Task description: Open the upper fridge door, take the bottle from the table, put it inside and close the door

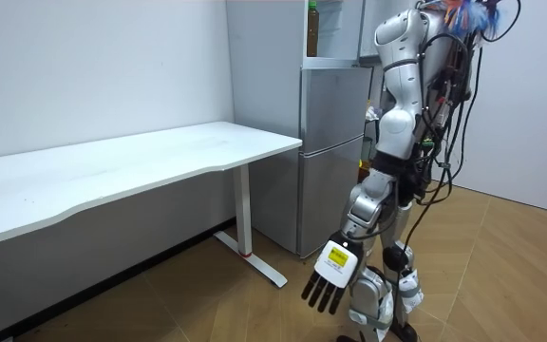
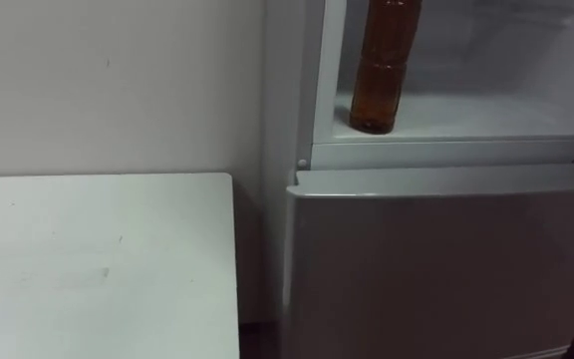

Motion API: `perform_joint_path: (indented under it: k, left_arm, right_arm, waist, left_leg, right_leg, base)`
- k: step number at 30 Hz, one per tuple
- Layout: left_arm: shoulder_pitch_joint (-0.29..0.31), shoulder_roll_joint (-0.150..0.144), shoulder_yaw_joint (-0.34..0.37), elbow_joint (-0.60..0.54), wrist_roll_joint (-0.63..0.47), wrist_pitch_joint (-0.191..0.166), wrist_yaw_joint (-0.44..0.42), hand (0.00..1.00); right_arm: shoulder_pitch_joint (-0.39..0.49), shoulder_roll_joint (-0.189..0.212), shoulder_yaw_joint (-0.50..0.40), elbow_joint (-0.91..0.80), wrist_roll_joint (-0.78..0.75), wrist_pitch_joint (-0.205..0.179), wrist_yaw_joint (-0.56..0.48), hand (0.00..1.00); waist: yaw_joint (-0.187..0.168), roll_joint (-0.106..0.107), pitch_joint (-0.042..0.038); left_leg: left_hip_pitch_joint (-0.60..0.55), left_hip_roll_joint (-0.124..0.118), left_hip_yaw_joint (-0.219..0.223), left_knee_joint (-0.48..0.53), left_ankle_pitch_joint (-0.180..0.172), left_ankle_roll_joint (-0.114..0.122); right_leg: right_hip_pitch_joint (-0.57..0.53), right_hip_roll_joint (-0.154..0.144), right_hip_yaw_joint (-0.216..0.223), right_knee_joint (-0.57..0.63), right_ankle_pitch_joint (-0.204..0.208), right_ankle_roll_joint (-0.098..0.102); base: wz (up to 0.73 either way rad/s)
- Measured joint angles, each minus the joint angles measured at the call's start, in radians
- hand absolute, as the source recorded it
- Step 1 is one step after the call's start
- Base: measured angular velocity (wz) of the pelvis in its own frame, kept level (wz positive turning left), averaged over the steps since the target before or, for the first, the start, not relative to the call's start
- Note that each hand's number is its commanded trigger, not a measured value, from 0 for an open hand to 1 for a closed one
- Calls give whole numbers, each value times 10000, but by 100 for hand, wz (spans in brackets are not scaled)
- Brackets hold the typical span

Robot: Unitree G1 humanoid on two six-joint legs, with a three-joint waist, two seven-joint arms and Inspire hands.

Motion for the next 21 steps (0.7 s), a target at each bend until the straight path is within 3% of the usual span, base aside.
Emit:
perform_joint_path:
  k: [6, 9, 13, 16, 18, 21]
  left_arm:
    - [-7, -3, 94, 8, 184, -268, 0, 0]
    - [4, -2, 196, 26, 185, -309, 0, 0]
    - [-22, 42, 199, 116, 190, -421, 0, 0]
    - [-13, 34, 68, 282, 211, -297, 1, 0]
    - [-23, 26, -141, 320, 244, -172, 2, 0]
    - [-33, 26, -224, 326, 441, -65, 2, 0]
  right_arm:
    - [-41, -41, 267, -395, -226, 200, 97, 0]
    - [-710, -137, 99, -938, -101, 210, 183, 0]
    - [-1802, -1198, -96, -1541, -170, -335, 662, 0]
    - [-1789, -1274, -83, -2044, -229, -468, 1311, 0]
    - [-1784, -1272, -86, -2248, -225, -476, 1662, 0]
    - [-1783, -1271, -51, -2294, -218, -495, 2154, 0]
  waist:
    - [18, -1, 0]
    - [-21, -17, -1]
    - [11, -320, 35]
    - [104, -480, 3]
    - [227, -445, -5]
    - [292, -214, -7]
  left_leg:
    - [-5, -12, 1, -11, 1, 1]
    - [5, 8, 27, 0, 5, -6]
    - [28, 52, 4, 91, 6, -21]
    - [30, 104, -8, 157, -54, -58]
    - [10, 128, -12, 228, -135, -42]
    - [9, 192, -27, 258, -172, -3]
  right_leg:
    - [-34, -14, 2, 104, -4, -5]
    - [-20, 3, 9, 104, -4, -6]
    - [192, 55, -11, -187, 19, -69]
    - [278, 96, -24, -256, 51, -75]
    - [283, 113, -22, -251, 87, -62]
    - [322, 97, -44, -235, 184, -24]
  base:
    - [-1]
    - [0]
    - [6]
    - [4]
    - [-4]
    - [-1]
